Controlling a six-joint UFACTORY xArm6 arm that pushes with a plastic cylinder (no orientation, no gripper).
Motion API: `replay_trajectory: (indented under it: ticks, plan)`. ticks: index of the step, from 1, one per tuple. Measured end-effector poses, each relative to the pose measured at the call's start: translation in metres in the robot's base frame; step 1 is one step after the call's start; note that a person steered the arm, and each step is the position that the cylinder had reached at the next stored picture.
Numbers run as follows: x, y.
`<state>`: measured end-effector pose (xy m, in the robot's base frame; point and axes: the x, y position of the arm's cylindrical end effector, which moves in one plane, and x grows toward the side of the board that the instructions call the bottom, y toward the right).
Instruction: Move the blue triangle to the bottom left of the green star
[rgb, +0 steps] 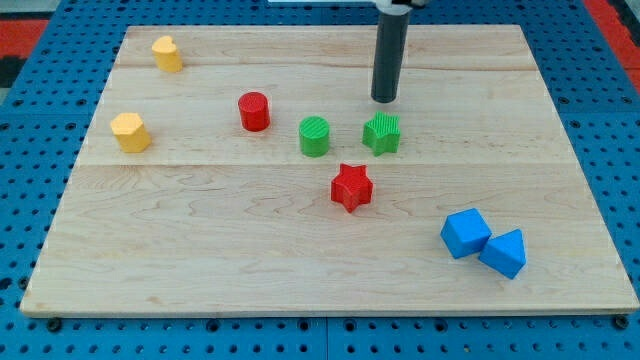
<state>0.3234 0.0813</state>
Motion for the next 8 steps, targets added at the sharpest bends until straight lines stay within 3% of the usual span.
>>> replay_trajectory:
  ticks: [1, 2, 4, 5, 6, 7, 8]
  plan:
    - [-0.017, 0.012]
    - [0.016, 0.069]
    - [0.122, 0.183]
    - [0.196, 0.201]
    - [0.239, 0.181]
    - [0.241, 0.097]
    - [0.243, 0.062]
